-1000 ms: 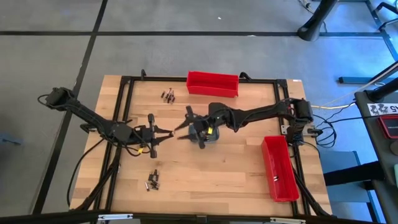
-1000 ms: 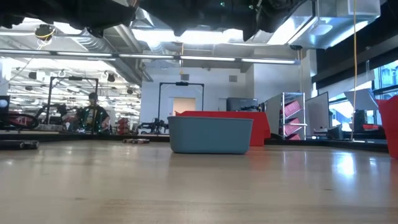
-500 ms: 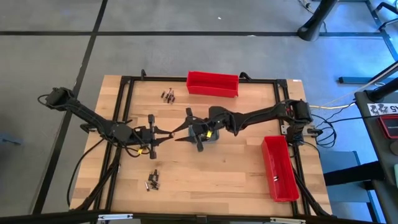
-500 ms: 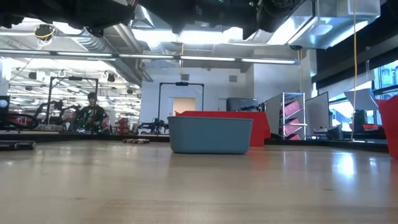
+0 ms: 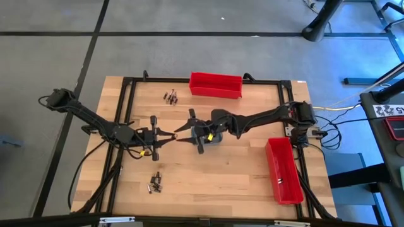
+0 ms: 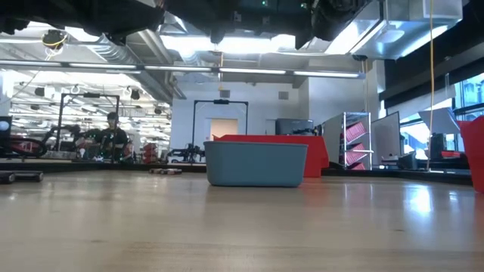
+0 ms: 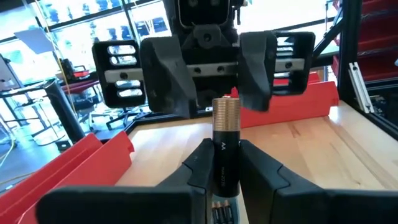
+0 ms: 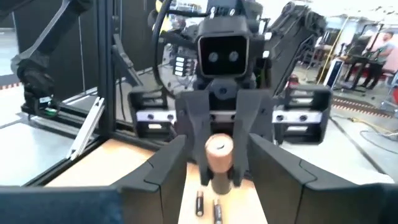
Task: Sort batteries
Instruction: Put the black battery into the top red bin
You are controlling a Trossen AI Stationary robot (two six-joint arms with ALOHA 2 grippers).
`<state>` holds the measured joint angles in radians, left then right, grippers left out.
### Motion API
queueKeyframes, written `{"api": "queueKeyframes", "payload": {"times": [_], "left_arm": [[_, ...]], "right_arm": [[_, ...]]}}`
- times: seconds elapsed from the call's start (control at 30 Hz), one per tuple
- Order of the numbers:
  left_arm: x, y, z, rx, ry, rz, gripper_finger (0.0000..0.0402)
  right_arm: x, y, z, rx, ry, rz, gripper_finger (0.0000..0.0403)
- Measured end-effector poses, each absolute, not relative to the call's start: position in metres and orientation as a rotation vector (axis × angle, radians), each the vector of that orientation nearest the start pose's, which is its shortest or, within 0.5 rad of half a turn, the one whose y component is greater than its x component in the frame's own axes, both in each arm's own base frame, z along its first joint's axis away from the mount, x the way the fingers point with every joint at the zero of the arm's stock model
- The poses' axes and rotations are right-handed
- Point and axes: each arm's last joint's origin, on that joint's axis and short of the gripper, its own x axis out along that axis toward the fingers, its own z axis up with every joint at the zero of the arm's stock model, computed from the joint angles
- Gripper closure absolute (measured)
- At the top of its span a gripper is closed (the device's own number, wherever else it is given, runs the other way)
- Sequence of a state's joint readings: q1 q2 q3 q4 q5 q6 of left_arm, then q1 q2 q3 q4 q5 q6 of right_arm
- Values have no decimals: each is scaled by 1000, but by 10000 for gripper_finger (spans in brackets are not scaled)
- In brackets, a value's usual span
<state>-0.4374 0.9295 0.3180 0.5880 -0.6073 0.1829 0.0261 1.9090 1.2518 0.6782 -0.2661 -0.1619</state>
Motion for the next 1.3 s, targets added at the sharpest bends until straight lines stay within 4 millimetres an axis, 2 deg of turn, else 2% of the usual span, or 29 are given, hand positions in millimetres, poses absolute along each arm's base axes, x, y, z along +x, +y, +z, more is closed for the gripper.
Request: {"api": "queueKeyframes", "payload": {"times": [0.33, 0.47, 0.63, 0.77, 0.87, 1.0, 1.13, 1.2, 1.3], "left_arm": [[178, -64, 221, 193, 39, 171, 354], [178, -64, 220, 191, 43, 168, 350], [178, -64, 219, 179, 52, 167, 346], [178, -64, 217, 182, 82, 169, 319], [178, -63, 212, 175, 125, 183, 289], [177, -59, 203, 154, 201, 203, 260], [176, -56, 197, 128, 262, 224, 247], [176, -55, 194, 119, 285, 232, 246], [175, -54, 191, 111, 312, 238, 248]], "right_arm": [[444, 20, 250, -165, -56, 312, 239], [451, 20, 244, -164, -46, 322, 277], [453, 20, 244, -171, -49, 318, 351], [450, 18, 249, -164, -37, 279, 357], [443, 9, 266, -164, -36, 211, 357], [427, -18, 296, -166, -25, 66, 357], [405, -61, 321, -187, 5, -81, 357], [395, -91, 325, -174, 39, -162, 357], [381, -142, 309, -71, 159, -291, 357]]}}
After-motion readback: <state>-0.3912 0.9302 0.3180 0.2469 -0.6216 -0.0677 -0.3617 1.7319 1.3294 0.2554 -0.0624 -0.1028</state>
